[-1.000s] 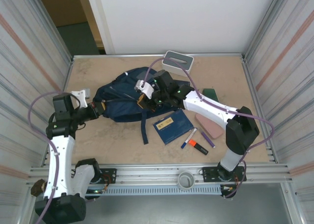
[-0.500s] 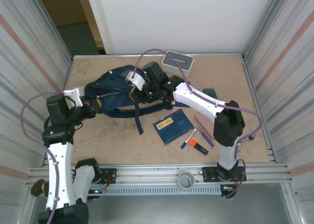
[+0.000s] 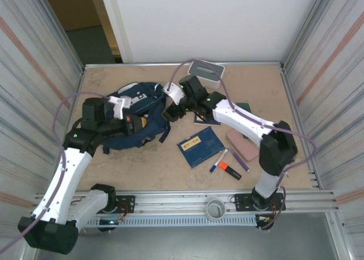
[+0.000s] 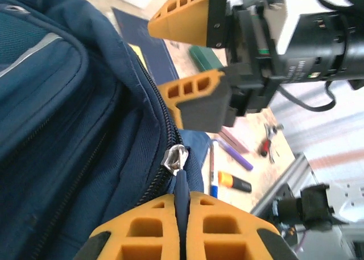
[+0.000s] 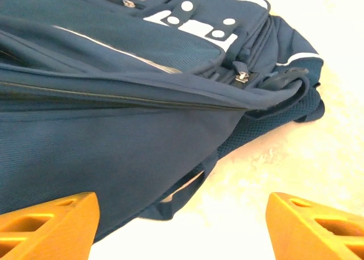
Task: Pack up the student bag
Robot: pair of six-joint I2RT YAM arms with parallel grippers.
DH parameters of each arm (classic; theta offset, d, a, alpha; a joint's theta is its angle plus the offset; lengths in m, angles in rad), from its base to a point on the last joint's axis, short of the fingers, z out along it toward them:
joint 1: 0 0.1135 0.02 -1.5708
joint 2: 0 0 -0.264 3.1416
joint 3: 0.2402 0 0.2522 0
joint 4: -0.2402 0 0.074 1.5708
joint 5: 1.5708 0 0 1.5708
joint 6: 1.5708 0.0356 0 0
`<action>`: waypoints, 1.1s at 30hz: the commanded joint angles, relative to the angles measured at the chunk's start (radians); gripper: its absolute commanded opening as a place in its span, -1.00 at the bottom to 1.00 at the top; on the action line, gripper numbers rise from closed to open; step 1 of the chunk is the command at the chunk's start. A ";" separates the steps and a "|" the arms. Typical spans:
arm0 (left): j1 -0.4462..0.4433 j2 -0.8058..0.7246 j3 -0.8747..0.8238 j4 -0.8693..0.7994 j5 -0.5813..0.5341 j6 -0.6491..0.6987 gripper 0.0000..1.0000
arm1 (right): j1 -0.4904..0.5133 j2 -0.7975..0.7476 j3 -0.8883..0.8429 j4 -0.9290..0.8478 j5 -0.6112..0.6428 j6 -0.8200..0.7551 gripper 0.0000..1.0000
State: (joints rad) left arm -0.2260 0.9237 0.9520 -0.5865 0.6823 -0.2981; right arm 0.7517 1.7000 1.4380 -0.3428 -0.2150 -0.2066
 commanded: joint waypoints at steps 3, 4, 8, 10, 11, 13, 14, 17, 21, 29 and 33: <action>-0.054 0.019 0.067 0.085 0.024 0.059 -1.00 | 0.017 -0.144 -0.070 0.058 -0.139 -0.071 0.71; -0.059 0.025 0.065 0.089 0.022 0.058 -1.00 | 0.021 -0.145 -0.070 0.053 -0.171 -0.066 0.72; -0.068 0.038 0.055 0.100 0.010 0.057 -1.00 | 0.026 -0.149 -0.088 0.043 -0.282 0.007 0.76; -0.071 0.040 0.050 0.103 0.007 0.059 -1.00 | 0.027 -0.164 -0.133 0.086 -0.313 0.063 0.76; -0.072 0.041 0.046 0.107 0.010 0.058 -1.00 | 0.027 -0.170 -0.159 0.126 -0.322 0.107 0.76; -0.075 0.043 0.040 0.116 0.010 0.057 -1.00 | 0.031 -0.158 -0.169 0.151 -0.348 0.172 0.72; -0.076 0.044 0.035 0.121 0.009 0.054 -1.00 | 0.036 -0.143 -0.165 0.151 -0.351 0.198 0.70; -0.078 0.046 0.027 0.136 0.009 0.048 -1.00 | 0.053 -0.108 -0.167 0.163 -0.350 0.241 0.63; -0.080 0.055 0.015 0.145 0.011 0.046 -1.00 | 0.086 -0.085 -0.185 0.198 -0.307 0.275 0.38; -0.081 0.066 0.005 0.152 -0.016 0.041 -1.00 | 0.086 -0.097 -0.237 0.206 -0.079 0.398 -0.91; -0.049 0.054 -0.004 0.138 -0.009 0.041 -1.00 | 0.037 -0.170 -0.341 0.273 0.037 0.562 -1.00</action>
State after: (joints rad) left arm -0.2947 1.0073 0.9375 -0.5400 0.6384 -0.2661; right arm 0.8349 1.5810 1.1706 -0.0780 -0.3473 0.2050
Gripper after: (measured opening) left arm 0.082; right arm 0.072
